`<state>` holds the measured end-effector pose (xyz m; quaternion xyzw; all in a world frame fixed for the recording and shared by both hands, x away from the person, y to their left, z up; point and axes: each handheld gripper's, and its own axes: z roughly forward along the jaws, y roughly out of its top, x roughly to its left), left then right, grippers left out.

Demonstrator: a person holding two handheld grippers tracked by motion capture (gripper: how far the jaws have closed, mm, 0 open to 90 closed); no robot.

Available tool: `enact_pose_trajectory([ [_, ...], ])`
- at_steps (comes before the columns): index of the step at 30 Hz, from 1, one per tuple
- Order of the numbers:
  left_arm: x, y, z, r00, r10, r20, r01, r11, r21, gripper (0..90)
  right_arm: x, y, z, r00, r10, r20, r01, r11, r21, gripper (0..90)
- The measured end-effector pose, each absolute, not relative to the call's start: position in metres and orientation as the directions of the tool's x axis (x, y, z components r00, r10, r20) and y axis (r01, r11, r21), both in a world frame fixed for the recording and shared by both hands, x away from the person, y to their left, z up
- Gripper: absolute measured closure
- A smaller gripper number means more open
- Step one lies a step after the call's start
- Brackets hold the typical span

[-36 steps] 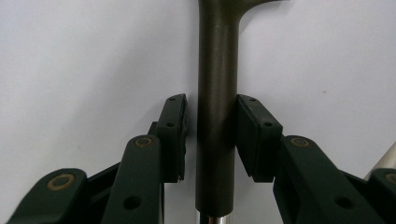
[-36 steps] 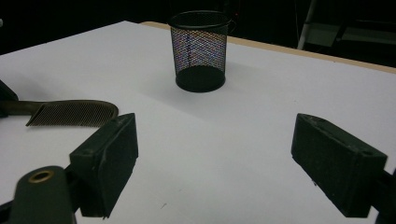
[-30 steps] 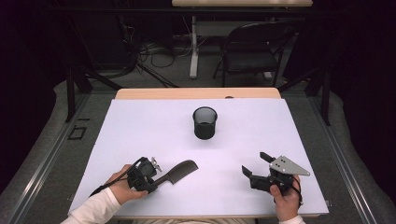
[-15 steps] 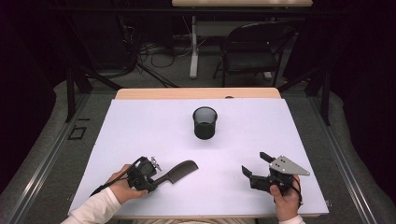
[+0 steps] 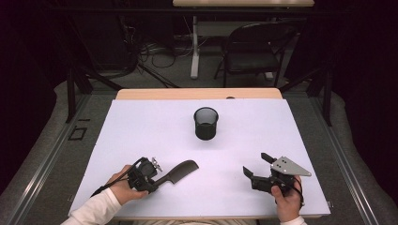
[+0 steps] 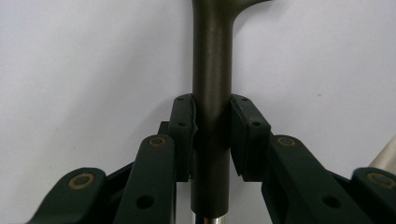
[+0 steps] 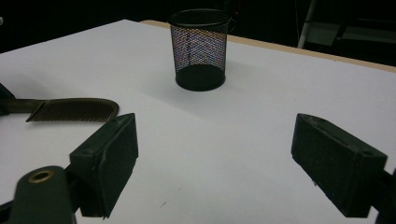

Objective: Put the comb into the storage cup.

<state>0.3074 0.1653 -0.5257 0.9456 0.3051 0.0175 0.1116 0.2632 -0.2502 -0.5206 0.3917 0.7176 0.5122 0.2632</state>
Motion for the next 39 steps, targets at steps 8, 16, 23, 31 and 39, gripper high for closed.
enact_pose_trajectory([
  [8, 0.307, 0.167, -0.524, 0.809, 0.587, -0.036, 0.577, -0.78, 0.242, 72.4, 0.263, -0.25, -0.521, -0.553, 0.833, 0.026, 0.292, 0.165, 0.942, 14.7],
  [16, 0.308, 0.171, -0.52, 0.801, 0.597, -0.03, 0.583, -0.769, 0.261, 72.5, 0.264, -0.25, -0.521, -0.553, 0.833, 0.028, 0.293, 0.163, 0.942, 14.7],
  [23, 0.31, 0.173, -0.516, 0.792, 0.61, -0.032, 0.591, -0.752, 0.291, 72.5, 0.264, -0.249, -0.521, -0.553, 0.832, 0.026, 0.292, 0.164, 0.942, 14.7],
  [31, 0.312, 0.175, -0.511, 0.782, 0.623, -0.027, 0.595, -0.732, 0.333, 72.5, 0.264, -0.249, -0.521, -0.553, 0.833, 0.027, 0.292, 0.164, 0.942, 14.6],
  [39, 0.314, 0.175, -0.505, 0.772, 0.635, -0.021, 0.593, -0.707, 0.385, 72.5, 0.264, -0.249, -0.521, -0.553, 0.833, 0.026, 0.292, 0.165, 0.942, 14.7],
])
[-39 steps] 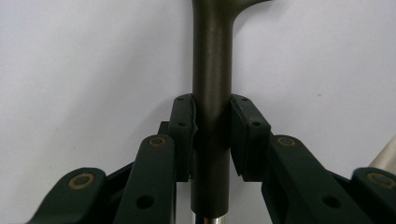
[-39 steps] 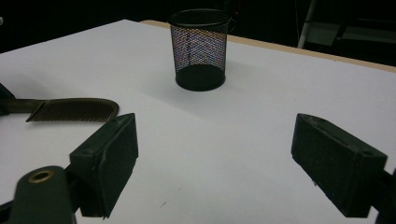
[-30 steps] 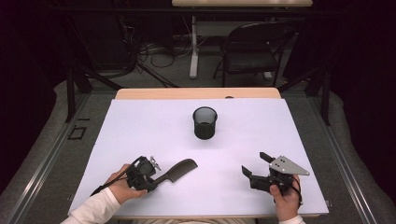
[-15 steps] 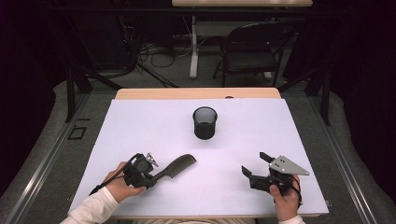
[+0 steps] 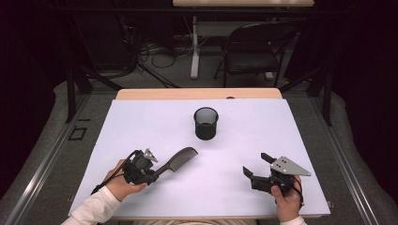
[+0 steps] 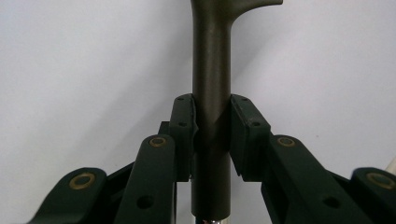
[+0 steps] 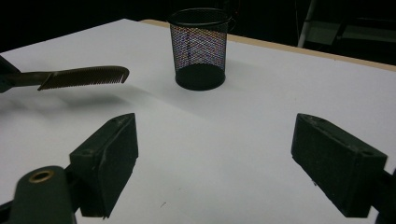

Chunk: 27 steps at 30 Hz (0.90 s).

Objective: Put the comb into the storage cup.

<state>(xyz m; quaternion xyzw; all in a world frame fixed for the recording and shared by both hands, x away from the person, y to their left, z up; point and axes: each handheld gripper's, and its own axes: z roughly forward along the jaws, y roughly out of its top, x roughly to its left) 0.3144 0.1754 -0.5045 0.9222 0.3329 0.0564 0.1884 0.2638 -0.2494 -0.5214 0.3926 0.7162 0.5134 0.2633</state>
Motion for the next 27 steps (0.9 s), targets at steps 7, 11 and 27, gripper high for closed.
enact_pose_trajectory([
  [7, 0.316, 0.178, -0.496, 0.757, 0.653, -0.019, 0.589, -0.67, 0.451, 72.5, 0.264, -0.25, -0.522, -0.553, 0.833, 0.026, 0.293, 0.165, 0.942, 14.7],
  [11, 0.317, 0.177, -0.491, 0.747, 0.665, -0.019, 0.587, -0.645, 0.489, 72.5, 0.264, -0.25, -0.521, -0.552, 0.833, 0.028, 0.293, 0.163, 0.942, 14.7],
  [27, 0.32, 0.168, -0.481, 0.745, 0.667, 0.0, 0.545, -0.61, 0.575, 72.5, 0.264, -0.25, -0.522, -0.554, 0.832, 0.025, 0.29, 0.164, 0.943, 14.7],
])
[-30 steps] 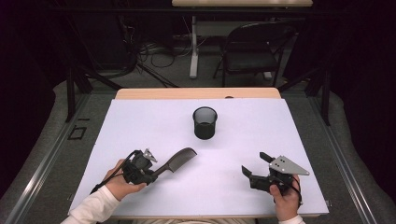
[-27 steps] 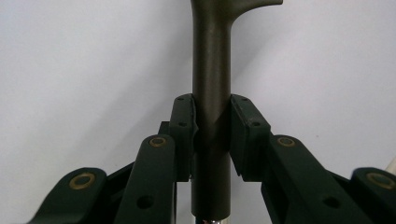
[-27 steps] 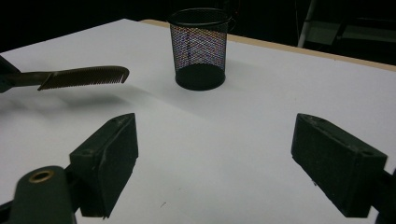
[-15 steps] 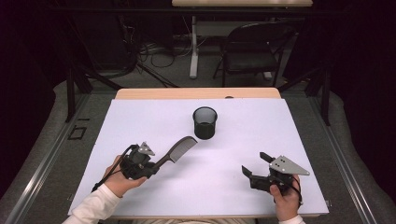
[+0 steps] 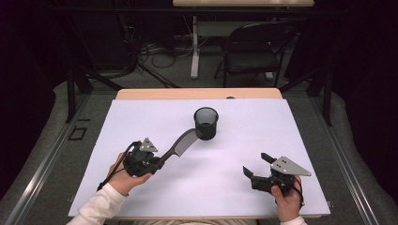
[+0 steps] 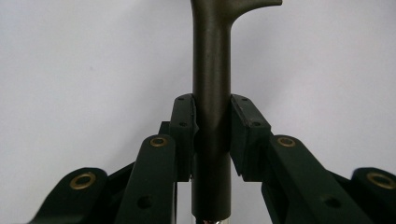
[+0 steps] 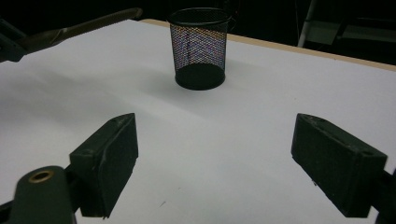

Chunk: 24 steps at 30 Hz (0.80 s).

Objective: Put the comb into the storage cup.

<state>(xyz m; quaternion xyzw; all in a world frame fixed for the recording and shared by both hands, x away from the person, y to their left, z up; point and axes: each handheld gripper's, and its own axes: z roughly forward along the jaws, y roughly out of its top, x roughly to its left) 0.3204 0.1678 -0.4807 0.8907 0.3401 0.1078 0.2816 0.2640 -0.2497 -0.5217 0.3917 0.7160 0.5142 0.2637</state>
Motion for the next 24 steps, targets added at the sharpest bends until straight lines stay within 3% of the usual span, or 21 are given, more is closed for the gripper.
enact_pose_trajectory([
  [24, 0.334, 0.152, -0.467, 0.736, 0.677, -0.019, 0.501, -0.525, 0.688, 72.6, 0.265, -0.25, -0.522, -0.553, 0.833, 0.029, 0.296, 0.164, 0.941, 14.7],
])
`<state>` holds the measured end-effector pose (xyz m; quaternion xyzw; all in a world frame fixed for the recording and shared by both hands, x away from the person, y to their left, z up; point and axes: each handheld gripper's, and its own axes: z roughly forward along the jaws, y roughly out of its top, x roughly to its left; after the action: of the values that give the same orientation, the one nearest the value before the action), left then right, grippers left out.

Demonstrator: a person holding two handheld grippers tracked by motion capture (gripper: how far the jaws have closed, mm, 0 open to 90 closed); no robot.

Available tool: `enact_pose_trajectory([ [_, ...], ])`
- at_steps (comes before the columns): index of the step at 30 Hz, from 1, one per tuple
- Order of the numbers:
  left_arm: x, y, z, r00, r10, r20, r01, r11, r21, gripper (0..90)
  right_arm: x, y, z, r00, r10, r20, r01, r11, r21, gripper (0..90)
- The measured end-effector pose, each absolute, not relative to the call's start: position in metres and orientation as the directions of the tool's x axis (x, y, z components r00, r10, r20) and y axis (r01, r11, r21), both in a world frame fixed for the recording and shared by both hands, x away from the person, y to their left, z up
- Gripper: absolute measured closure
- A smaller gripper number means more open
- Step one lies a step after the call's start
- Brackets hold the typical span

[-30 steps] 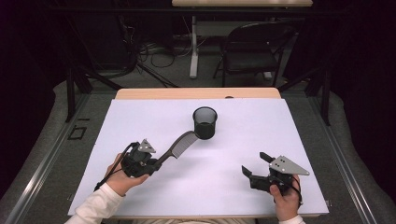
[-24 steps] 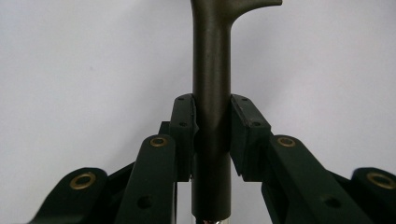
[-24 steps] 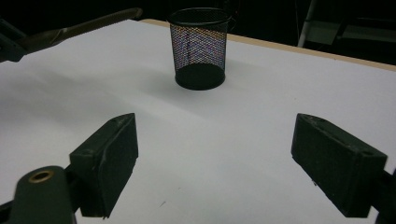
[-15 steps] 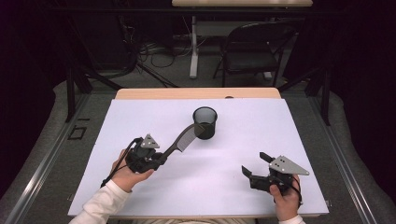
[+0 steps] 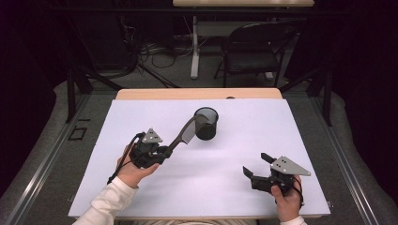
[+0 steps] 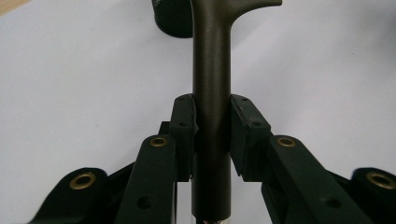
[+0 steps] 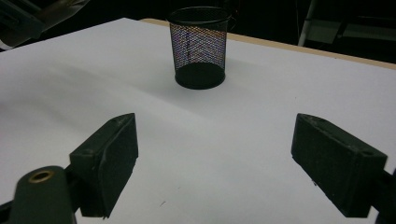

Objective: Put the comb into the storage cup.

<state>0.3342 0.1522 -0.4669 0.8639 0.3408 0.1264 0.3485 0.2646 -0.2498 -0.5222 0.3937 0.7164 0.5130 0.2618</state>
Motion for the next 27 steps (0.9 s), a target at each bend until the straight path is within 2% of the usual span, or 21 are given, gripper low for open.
enact_pose_trajectory([
  [11, 0.335, 0.147, -0.463, 0.733, 0.68, -0.029, 0.48, -0.486, 0.73, 72.5, 0.265, -0.25, -0.522, -0.554, 0.832, 0.027, 0.295, 0.167, 0.941, 14.7],
  [27, 0.323, 0.151, -0.469, 0.712, 0.702, 0.02, 0.404, -0.432, 0.806, 72.6, 0.265, -0.249, -0.523, -0.55, 0.835, 0.028, 0.305, 0.17, 0.937, 14.7],
])
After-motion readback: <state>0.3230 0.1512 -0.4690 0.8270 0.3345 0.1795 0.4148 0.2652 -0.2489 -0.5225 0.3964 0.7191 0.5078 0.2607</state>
